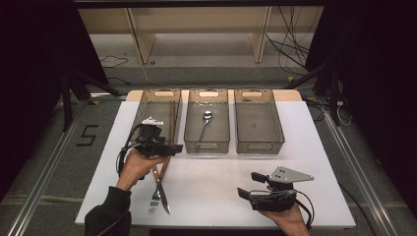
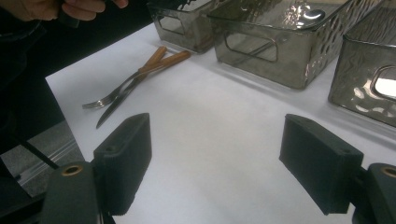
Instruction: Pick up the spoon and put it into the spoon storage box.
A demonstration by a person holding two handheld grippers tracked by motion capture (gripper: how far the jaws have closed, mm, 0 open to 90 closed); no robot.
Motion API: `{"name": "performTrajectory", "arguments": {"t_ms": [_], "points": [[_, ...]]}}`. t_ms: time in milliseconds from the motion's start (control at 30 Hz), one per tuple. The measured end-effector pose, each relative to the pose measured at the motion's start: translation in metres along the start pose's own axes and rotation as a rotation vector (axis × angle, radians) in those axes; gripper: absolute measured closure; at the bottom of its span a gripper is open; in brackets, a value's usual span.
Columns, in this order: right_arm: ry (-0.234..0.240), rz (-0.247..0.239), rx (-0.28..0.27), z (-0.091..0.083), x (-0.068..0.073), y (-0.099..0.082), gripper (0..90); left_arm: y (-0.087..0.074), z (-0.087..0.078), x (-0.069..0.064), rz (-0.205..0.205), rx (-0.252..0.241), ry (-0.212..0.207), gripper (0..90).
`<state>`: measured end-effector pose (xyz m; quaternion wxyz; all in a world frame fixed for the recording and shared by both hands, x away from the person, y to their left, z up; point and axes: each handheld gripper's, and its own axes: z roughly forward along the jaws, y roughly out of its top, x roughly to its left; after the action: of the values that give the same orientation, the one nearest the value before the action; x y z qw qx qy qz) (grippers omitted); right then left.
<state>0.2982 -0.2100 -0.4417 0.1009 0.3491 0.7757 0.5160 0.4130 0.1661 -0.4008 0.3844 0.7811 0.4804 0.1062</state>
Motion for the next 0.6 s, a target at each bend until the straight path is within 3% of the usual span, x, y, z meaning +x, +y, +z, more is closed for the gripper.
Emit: {"name": "performTrajectory", "arguments": {"t_ms": [67, 600], "points": [[0.0, -0.001, -0.001, 0.0, 0.0, 0.0, 25.4, -0.003, 0.0, -0.001, 0.018, 0.015, 0.012, 18.3], [-0.004, 0.013, -0.01, -0.003, -0.002, -0.004, 25.4, -0.034, 0.003, 0.001, 0.02, 0.098, 0.049, 20.6]]}}
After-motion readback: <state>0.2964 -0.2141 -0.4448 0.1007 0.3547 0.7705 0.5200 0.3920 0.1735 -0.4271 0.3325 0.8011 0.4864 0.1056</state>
